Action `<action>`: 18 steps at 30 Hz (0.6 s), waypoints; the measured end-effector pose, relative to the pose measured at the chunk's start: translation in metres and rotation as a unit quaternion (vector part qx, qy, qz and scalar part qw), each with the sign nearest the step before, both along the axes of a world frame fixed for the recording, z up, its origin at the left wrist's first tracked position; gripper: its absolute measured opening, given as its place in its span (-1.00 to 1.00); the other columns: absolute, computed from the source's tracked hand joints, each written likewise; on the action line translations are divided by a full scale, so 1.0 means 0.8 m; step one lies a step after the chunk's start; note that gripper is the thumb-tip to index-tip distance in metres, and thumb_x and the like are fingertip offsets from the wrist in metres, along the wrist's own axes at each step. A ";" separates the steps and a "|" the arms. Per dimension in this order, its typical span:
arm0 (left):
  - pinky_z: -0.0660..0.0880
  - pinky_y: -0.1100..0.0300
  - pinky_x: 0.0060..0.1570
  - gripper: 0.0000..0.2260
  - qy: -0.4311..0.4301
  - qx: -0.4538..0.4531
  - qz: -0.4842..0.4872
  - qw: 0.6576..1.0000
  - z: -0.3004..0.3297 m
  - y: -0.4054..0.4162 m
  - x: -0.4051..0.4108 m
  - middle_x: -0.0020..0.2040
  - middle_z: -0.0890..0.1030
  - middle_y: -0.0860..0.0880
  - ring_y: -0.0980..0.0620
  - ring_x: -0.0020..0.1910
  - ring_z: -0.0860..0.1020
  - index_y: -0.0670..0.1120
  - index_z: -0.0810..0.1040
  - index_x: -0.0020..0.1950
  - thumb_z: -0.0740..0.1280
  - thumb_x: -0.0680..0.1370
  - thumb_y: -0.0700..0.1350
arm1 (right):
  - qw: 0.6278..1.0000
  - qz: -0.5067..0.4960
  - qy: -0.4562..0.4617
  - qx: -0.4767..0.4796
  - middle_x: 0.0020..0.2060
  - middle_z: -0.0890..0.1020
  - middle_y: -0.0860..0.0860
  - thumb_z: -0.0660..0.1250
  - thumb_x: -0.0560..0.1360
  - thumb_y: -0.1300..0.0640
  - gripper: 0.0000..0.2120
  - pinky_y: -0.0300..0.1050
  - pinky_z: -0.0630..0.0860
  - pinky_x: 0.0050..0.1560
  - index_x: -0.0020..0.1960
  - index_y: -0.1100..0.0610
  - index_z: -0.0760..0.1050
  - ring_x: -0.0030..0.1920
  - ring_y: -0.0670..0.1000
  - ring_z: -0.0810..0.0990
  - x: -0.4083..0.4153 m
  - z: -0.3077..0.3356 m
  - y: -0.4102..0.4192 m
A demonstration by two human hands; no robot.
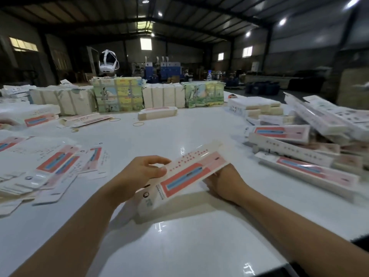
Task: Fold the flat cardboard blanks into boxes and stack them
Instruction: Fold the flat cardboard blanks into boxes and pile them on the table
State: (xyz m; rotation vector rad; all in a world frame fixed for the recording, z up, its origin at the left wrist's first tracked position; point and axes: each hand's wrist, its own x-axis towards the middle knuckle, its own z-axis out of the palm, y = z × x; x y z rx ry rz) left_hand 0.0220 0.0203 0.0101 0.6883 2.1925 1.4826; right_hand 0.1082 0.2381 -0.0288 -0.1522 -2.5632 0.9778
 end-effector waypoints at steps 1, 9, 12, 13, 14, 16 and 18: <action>0.56 0.24 -0.41 -0.81 0.001 0.006 0.004 1.000 -0.004 -0.004 -0.001 -0.18 0.68 0.13 0.04 -0.20 0.68 0.16 0.59 0.05 0.33 0.55 -0.14 | 0.998 -0.011 0.005 -0.069 0.07 0.64 0.14 0.29 0.52 0.30 -0.76 -0.02 0.57 0.07 0.17 0.22 0.55 0.07 0.11 0.62 0.002 0.002 0.003; 0.56 0.23 -0.42 -0.83 0.021 -0.021 0.027 0.999 -0.008 -0.025 -0.004 -0.18 0.69 0.08 0.00 -0.23 0.68 0.11 0.58 0.08 0.31 0.56 -0.14 | 0.843 0.008 0.065 -0.534 -0.33 0.68 0.10 0.20 0.60 0.19 -0.88 -0.15 0.55 -0.45 0.10 0.13 0.47 -0.37 0.07 0.65 0.007 0.023 0.011; 0.59 0.20 -0.27 -0.81 0.184 -0.125 0.059 0.973 -0.007 -0.015 0.001 -0.04 0.66 0.07 0.08 -0.18 0.66 0.15 0.54 0.16 0.33 0.55 0.00 | 0.861 0.037 0.049 -0.506 -0.25 0.70 0.16 0.20 0.57 0.35 -0.89 -0.20 0.52 -0.48 0.04 0.27 0.49 -0.31 0.09 0.67 0.006 0.022 0.007; 0.58 0.13 -0.11 -0.68 0.282 -0.200 0.073 0.936 -0.008 -0.009 0.004 0.09 0.61 0.07 0.08 -0.08 0.62 0.15 0.47 0.27 0.31 0.52 0.12 | 0.868 0.039 0.055 -0.491 -0.26 0.70 0.14 0.21 0.56 0.36 -0.89 -0.20 0.53 -0.47 0.03 0.27 0.49 -0.31 0.08 0.67 0.007 0.021 0.005; 0.52 0.05 0.06 -0.50 0.372 -0.266 0.079 0.886 -0.010 -0.001 0.009 0.21 0.52 0.06 0.08 0.06 0.54 0.13 0.37 0.38 0.28 0.48 0.26 | 0.879 0.041 0.058 -0.472 -0.26 0.70 0.12 0.22 0.56 0.35 -0.88 -0.19 0.55 -0.44 0.03 0.25 0.50 -0.28 0.09 0.69 0.007 0.020 0.002; 0.33 -0.03 0.26 -0.18 0.467 -0.323 0.067 0.820 -0.016 0.022 0.024 0.34 0.37 0.06 0.01 0.23 0.38 0.08 0.15 0.50 0.19 0.35 0.46 | 0.896 0.059 0.059 -0.436 -0.22 0.71 0.12 0.25 0.55 0.33 -0.86 -0.16 0.57 -0.37 0.05 0.20 0.52 -0.21 0.12 0.70 0.008 0.017 -0.005; 0.24 -0.03 0.31 -0.04 0.485 -0.331 0.065 0.807 -0.023 0.044 0.036 0.37 0.32 0.05 -0.01 0.28 0.32 0.03 0.02 0.52 0.19 0.29 0.52 | 0.901 0.088 0.060 -0.421 -0.17 0.70 0.16 0.27 0.54 0.32 -0.85 -0.14 0.59 -0.32 0.07 0.18 0.54 -0.16 0.16 0.69 0.008 0.014 -0.012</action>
